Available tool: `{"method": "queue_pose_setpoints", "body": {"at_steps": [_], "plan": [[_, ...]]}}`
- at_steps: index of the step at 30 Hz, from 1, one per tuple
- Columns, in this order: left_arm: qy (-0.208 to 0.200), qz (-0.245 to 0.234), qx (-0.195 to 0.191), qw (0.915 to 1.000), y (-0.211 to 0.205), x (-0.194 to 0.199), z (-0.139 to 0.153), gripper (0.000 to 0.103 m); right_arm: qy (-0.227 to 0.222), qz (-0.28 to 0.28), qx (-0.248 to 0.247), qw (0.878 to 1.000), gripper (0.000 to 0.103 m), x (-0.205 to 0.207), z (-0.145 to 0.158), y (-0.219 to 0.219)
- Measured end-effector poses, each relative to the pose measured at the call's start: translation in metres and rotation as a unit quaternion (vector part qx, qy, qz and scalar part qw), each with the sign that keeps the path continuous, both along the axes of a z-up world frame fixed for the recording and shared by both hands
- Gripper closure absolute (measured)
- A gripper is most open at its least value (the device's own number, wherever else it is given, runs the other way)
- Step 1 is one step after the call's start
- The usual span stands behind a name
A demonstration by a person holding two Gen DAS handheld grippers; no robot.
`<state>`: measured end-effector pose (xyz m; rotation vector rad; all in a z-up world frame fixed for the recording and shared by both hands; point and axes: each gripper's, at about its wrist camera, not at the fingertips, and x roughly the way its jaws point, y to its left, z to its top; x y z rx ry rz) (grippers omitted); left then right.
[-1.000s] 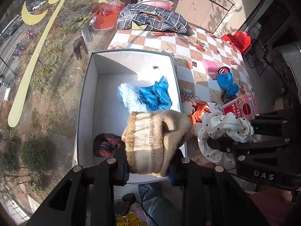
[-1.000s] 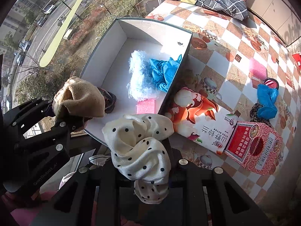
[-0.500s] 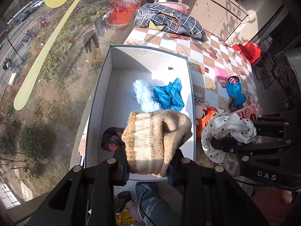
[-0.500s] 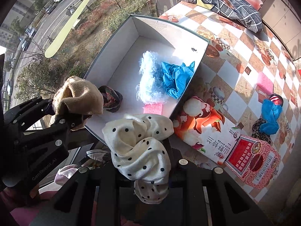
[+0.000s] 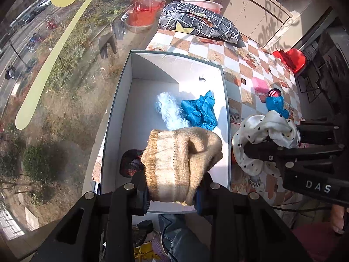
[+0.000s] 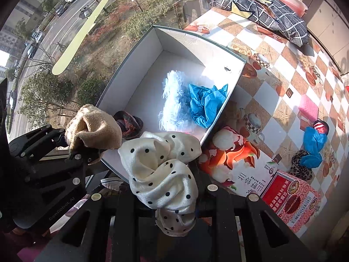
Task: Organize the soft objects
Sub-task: 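Lower both items into the white box and open both tools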
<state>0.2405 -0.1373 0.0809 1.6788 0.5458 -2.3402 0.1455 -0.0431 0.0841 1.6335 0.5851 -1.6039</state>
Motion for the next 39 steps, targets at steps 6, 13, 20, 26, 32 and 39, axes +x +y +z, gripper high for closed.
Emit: {"method": "queue_pose_setpoints", "body": {"at_steps": [6, 13, 20, 26, 32, 39], "plan": [[0.006, -0.001, -0.011, 0.9999, -0.005, -0.011, 0.005, 0.070, 0.009, -0.005, -0.011, 1.000, 0.080, -0.012, 0.007, -0.010], [-0.013, -0.009, -0.021, 0.9997, -0.013, -0.032, -0.003, 0.070, -0.001, -0.042, -0.024, 0.999, 0.080, -0.034, 0.008, -0.019], [-0.018, -0.015, -0.029, 0.9993, -0.015, -0.052, -0.007, 0.070, -0.013, -0.068, -0.033, 0.997, 0.080, -0.048, 0.005, -0.028], [-0.029, -0.008, -0.027, 0.9992, -0.016, -0.056, -0.015, 0.070, -0.020, -0.076, -0.030, 0.996, 0.080, -0.056, -0.001, -0.035], [-0.032, -0.006, -0.030, 0.9990, -0.016, -0.055, -0.017, 0.059, -0.018, -0.076, -0.030, 0.996, 0.077, -0.062, -0.002, -0.042], [-0.026, -0.001, -0.053, 0.9982, -0.013, -0.052, -0.012, 0.022, -0.016, -0.079, -0.036, 0.996, 0.028, -0.066, 0.005, -0.042]]}}
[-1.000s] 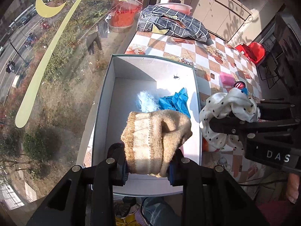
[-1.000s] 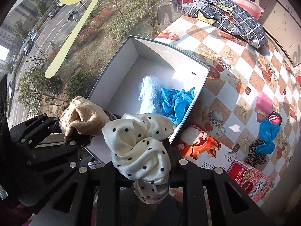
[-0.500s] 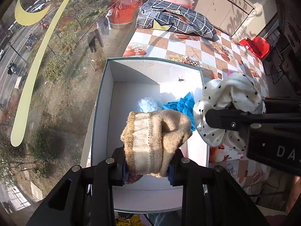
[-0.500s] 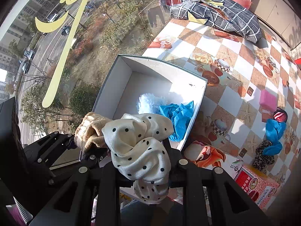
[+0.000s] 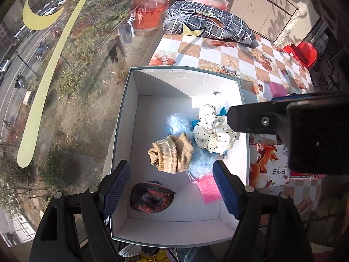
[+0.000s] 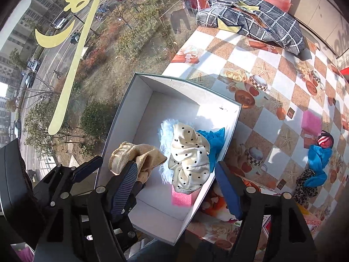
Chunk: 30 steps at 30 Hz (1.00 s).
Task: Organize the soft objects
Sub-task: 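Lower both items into the white box and open both tools, then withdraw both tools from the box toward the remaining pile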
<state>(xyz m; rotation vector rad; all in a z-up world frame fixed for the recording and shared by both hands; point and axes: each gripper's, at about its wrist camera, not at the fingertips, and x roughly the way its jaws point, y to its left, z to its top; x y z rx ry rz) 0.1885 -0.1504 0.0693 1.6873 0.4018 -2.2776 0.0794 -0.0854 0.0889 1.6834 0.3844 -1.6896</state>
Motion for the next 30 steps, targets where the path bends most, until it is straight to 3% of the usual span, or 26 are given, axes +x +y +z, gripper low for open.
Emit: {"method": "queue_pose_setpoints", "body": {"at_steps": [3, 4, 5, 7, 30], "plan": [[0.005, 0.009, 0.013, 0.9999, -0.002, 0.001, -0.001, 0.014, -0.005, -0.005, 0.003, 1.000, 0.028, -0.001, 0.001, 0.002], [0.004, 0.015, 0.020, 0.9997, -0.003, 0.001, -0.002, 0.008, -0.005, -0.007, 0.003, 1.000, 0.023, -0.002, 0.001, 0.004], [0.011, 0.024, 0.030, 0.9992, -0.005, 0.002, -0.002, 0.000, -0.004, -0.009, 0.004, 1.000, 0.008, -0.002, 0.001, 0.005], [0.018, 0.035, 0.039, 0.9985, -0.008, 0.002, -0.002, 0.000, 0.002, -0.015, 0.007, 1.000, 0.001, -0.003, 0.002, 0.010], [0.022, 0.016, 0.009, 0.9996, 0.011, -0.001, 0.020, 0.000, 0.001, -0.046, -0.026, 0.999, 0.001, -0.003, 0.025, 0.039]]}}
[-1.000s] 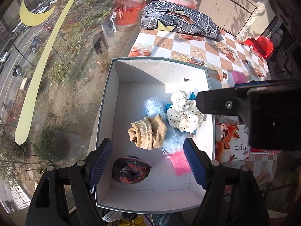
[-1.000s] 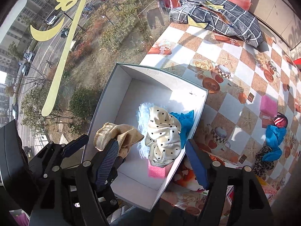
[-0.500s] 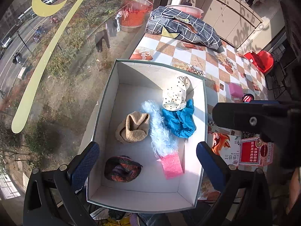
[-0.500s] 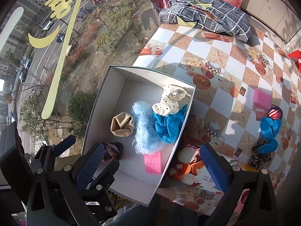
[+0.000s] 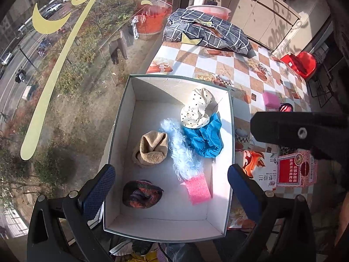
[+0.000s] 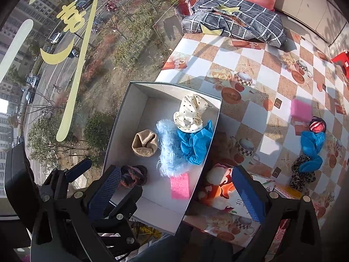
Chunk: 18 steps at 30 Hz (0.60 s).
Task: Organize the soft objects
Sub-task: 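Withdraw both tools from the box toward the remaining pile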
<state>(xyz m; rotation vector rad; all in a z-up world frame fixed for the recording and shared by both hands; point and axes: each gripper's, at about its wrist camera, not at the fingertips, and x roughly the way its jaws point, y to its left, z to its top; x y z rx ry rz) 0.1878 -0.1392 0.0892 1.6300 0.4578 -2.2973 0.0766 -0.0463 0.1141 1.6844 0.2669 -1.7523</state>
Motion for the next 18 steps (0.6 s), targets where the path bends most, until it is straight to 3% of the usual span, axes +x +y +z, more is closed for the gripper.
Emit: {"method": "queue_pose_setpoints", "body": {"at_steps": [10, 18], "plan": [[0.003, -0.019, -0.012, 0.9997, 0.012, -0.011, 0.013, 0.000, -0.002, -0.022, -0.019, 1.000, 0.001, -0.008, 0.010, 0.020], [0.003, -0.067, -0.013, 0.9977, 0.038, -0.033, 0.019, 0.000, -0.012, -0.071, -0.033, 0.997, 0.001, -0.023, 0.012, 0.059]]}}
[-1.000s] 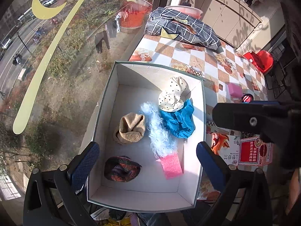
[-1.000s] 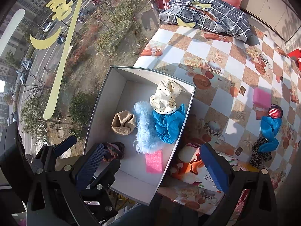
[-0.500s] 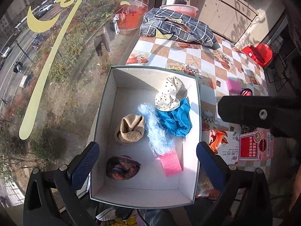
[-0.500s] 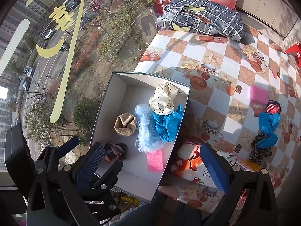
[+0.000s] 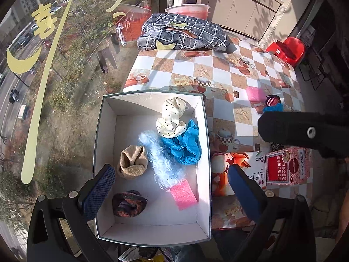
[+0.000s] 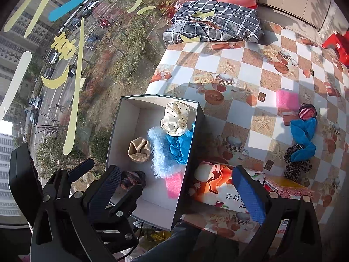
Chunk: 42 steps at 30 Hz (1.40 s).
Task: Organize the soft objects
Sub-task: 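Withdraw both tools from the box toward the remaining pile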
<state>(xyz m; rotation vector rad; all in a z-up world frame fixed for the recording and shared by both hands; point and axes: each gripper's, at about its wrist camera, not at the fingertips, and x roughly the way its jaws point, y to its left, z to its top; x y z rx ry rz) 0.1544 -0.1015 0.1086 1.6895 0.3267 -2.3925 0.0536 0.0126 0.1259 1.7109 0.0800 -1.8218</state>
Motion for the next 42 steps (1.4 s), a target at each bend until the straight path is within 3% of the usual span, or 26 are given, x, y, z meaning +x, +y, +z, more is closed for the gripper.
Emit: {"method": "queue_pose_setpoints", "body": {"at_steps": [8, 16, 24, 34, 39, 42], "plan": [[-0.007, -0.060, 0.007, 0.9981, 0.041, -0.037, 0.000, 0.000, -0.028, -0.079, -0.012, 0.996, 0.001, -0.026, -0.005, 0.068], [-0.028, -0.101, 0.019, 0.9943, 0.081, -0.079, -0.009, 0.000, -0.049, -0.174, -0.003, 0.983, 0.001, -0.057, -0.016, 0.169], [-0.056, -0.105, 0.018, 0.9927, 0.106, -0.119, -0.024, 0.000, -0.088, -0.241, 0.038, 0.966, 0.001, -0.089, -0.065, 0.248], [-0.093, -0.099, 0.017, 0.9906, 0.128, -0.160, -0.047, 0.000, -0.153, -0.215, 0.050, 0.963, 0.001, -0.127, -0.145, 0.247], [-0.114, -0.089, 0.011, 0.9894, 0.131, -0.176, -0.059, 0.000, -0.154, -0.185, 0.063, 0.968, 0.001, -0.154, -0.179, 0.225], [-0.124, -0.094, -0.002, 0.9879, 0.134, -0.189, -0.065, 0.000, -0.128, -0.180, 0.095, 0.971, 0.001, -0.169, -0.196, 0.216]]}}
